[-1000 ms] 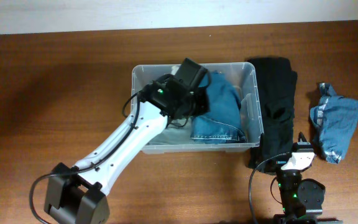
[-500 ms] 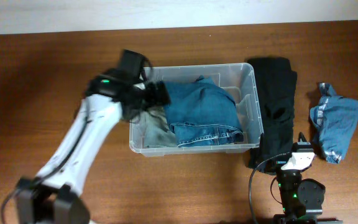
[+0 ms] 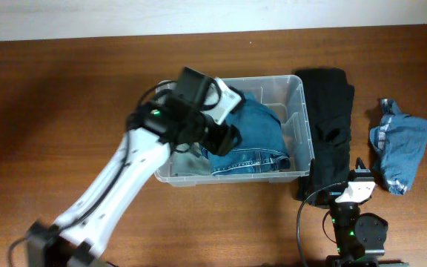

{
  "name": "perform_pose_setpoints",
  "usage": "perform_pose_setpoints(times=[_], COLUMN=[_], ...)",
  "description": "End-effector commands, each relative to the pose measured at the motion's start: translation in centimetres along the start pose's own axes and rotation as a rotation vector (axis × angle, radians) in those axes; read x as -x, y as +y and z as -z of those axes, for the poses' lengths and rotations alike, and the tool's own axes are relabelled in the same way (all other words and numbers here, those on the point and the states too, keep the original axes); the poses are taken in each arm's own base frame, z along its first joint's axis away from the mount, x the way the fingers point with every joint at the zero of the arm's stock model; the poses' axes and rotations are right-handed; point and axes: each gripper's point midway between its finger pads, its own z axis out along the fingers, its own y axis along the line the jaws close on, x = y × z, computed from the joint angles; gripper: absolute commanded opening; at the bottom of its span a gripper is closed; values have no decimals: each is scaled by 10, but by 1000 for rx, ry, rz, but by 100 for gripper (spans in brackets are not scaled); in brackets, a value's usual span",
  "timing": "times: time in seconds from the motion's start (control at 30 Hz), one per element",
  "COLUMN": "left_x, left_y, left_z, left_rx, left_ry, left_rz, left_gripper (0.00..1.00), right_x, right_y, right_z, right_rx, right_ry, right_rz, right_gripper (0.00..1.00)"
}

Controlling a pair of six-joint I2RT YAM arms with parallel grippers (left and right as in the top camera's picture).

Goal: Pack container
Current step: 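Release and press the dark-blue jeans down with the left gripper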

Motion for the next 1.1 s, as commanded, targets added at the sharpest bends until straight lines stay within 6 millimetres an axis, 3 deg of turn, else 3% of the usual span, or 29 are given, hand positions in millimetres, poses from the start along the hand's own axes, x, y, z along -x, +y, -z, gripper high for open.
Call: perform_pose_setpoints(times=[0.0, 0.03, 0.13, 0.17, 0.2, 0.27, 0.43, 0.47, 0.53, 0.57, 0.6, 0.63, 0.7, 0.77, 0.87, 0.97, 1.07], left_x=[-34, -44, -99, -117, -126, -129, -78, -47, -13, 6, 24, 58, 77, 77, 56, 22, -10], left_y=[21, 32, 82, 91, 96, 100, 94, 86, 77, 70, 62, 36, 16, 11, 19, 29, 22], left_z=[-56, -69, -120, -130, -135, -135, -106, -80, -49, -33, -21, -4, -1, -12, -45, -92, -136], left_rx=[44, 85, 225, 246, 257, 275, 308, 321, 340, 340, 326, 232, 138, 88, 63, 19, -127], left_ry=[195, 249, 499, 567, 605, 626, 525, 475, 402, 349, 287, 148, 58, 52, 136, 261, 357], left_rz=[-228, -226, -207, -203, -201, -203, -198, -207, -220, -228, -237, -254, -270, -268, -243, -196, -118], left_gripper=[55, 56, 54, 44, 33, 29, 34, 41, 52, 72, 78, 87, 87, 87, 84, 84, 84], right_x=[-2, -2, -2, -2, -2, -2, -2, -2, -2, -2, -2, -2, -2, -2, -2, -2, -2], right_y=[1, 1, 1, 1, 1, 1, 1, 1, 1, 1, 1, 1, 1, 1, 1, 1, 1], right_z=[0, 0, 0, 0, 0, 0, 0, 0, 0, 0, 0, 0, 0, 0, 0, 0, 0], right_rx=[6, 6, 6, 6, 6, 6, 6, 6, 6, 6, 6, 6, 6, 6, 6, 6, 6], right_ry=[3, 3, 3, 3, 3, 3, 3, 3, 3, 3, 3, 3, 3, 3, 3, 3, 3], right_rz=[7, 7, 7, 7, 7, 7, 7, 7, 7, 7, 7, 7, 7, 7, 7, 7, 7], right_gripper=[98, 98, 99, 98, 98, 98, 98, 98, 98, 98, 98, 98, 98, 98, 98, 98, 98])
